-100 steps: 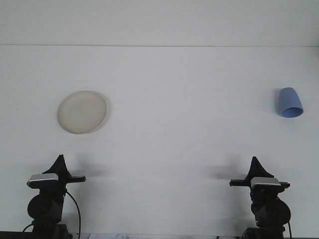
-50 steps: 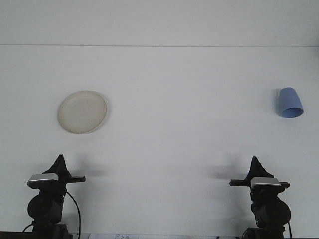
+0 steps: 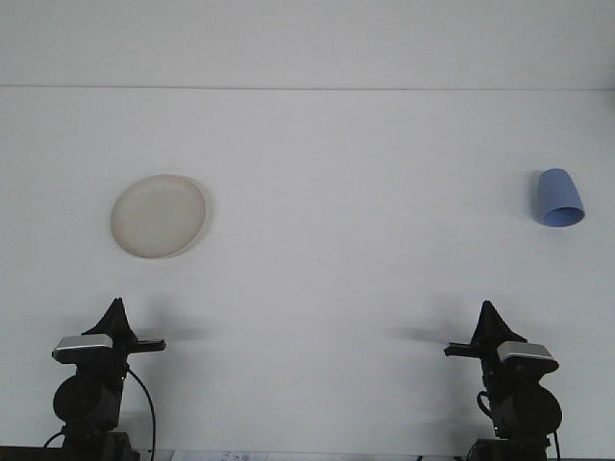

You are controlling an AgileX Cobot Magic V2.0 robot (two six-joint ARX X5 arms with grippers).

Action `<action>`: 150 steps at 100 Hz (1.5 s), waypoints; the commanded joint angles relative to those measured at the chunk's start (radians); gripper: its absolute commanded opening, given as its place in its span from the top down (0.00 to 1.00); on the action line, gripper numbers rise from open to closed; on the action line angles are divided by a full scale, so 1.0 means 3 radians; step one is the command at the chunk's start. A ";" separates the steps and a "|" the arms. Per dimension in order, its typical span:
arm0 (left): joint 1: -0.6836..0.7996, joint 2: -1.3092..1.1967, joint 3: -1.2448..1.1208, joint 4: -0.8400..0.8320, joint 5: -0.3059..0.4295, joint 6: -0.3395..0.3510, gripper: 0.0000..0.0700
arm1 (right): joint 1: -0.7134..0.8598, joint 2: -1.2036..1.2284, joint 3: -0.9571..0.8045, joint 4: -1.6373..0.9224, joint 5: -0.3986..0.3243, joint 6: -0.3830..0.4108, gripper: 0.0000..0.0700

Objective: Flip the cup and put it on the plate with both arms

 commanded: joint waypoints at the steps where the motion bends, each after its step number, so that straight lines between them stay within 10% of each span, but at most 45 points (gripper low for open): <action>1: 0.0004 -0.0004 -0.0065 0.0050 -0.0005 -0.0006 0.98 | 0.0003 -0.0008 0.0083 0.0112 0.0000 0.0454 1.00; 20: 0.0004 -0.0004 -0.0065 0.0050 -0.0005 -0.0006 0.98 | 0.0003 0.0305 0.0793 -0.0022 0.0286 0.0202 0.96; 36: 0.0004 -0.0004 -0.0065 0.0050 -0.0005 -0.0006 0.98 | 0.0001 0.1039 0.1603 -0.0417 0.0478 -0.0403 0.32; 72: 0.0004 -0.0004 -0.0065 0.0050 -0.0005 -0.0006 0.98 | -0.0215 0.2682 0.2370 -0.0526 0.1015 -0.1264 0.31; 150: 0.0004 -0.0005 -0.0065 0.0050 -0.0005 -0.0006 0.98 | -0.1888 0.5076 0.2496 0.1325 -0.0529 -0.1489 0.32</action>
